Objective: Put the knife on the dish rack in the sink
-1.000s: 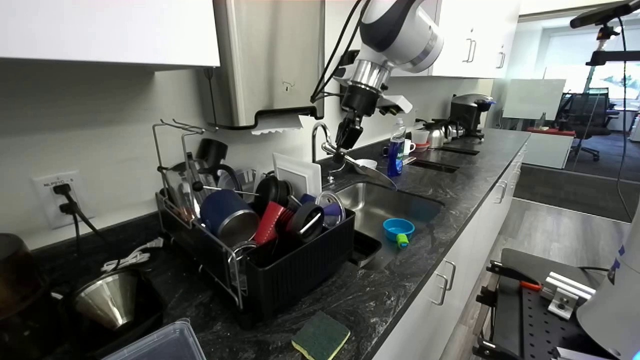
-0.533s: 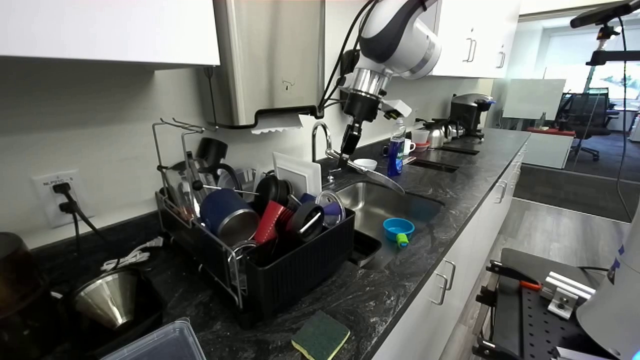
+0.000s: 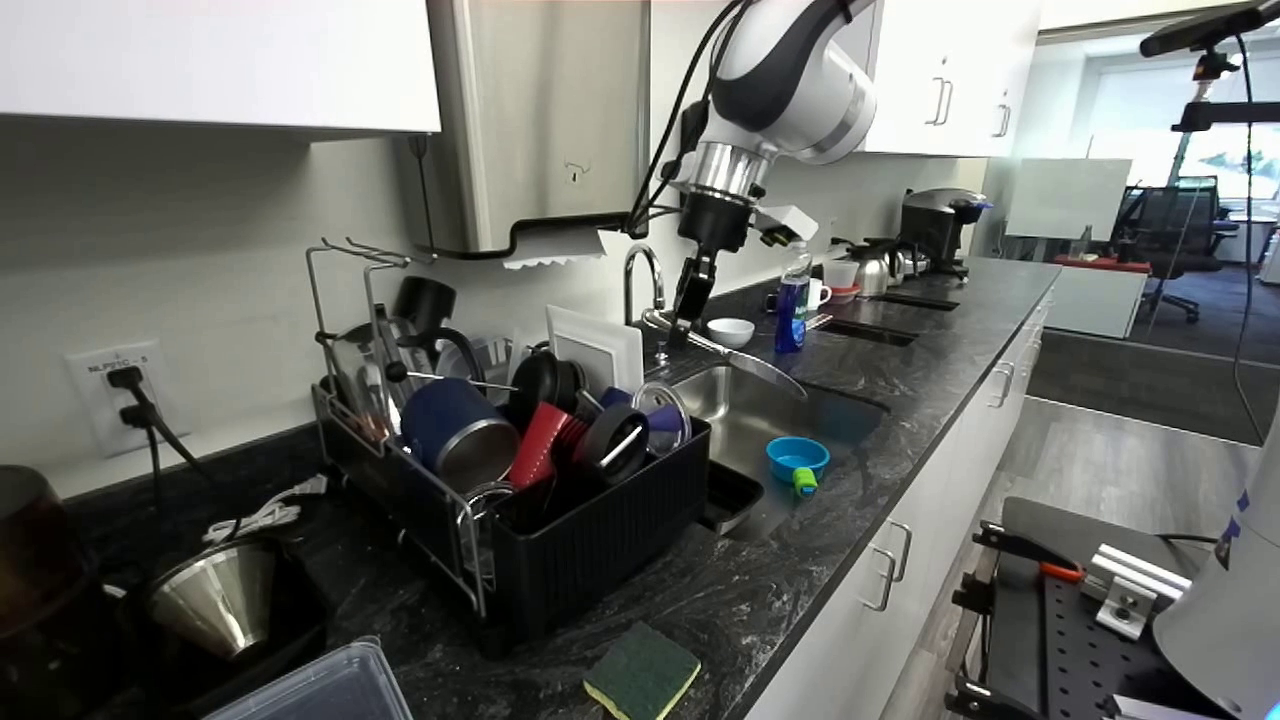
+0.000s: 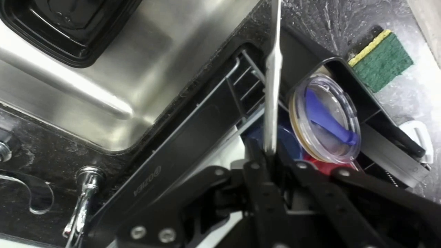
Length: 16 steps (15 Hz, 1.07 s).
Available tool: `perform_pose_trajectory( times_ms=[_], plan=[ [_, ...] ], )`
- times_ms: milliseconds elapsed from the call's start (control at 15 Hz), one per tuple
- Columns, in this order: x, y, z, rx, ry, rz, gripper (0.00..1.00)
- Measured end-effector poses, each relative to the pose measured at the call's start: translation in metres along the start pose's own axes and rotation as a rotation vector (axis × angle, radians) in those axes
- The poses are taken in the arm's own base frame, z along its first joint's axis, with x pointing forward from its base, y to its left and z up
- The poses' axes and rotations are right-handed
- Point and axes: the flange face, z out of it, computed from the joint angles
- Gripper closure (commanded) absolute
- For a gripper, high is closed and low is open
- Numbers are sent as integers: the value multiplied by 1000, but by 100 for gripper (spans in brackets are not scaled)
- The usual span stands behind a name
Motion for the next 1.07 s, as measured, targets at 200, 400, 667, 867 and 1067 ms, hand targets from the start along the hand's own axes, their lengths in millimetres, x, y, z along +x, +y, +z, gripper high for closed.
perform_pose_trajectory(
  times_ms=[200,400,667,867,1067],
  plan=[
    [1,-2,1,2,-1,-4,88],
    [0,-1,0,1,-1,-2,88],
    [0,-1,0,1,-1,-2,97],
    [0,-1,0,1,-1,0,97],
    [-3,13,0,-6,2,43,97]
  ],
)
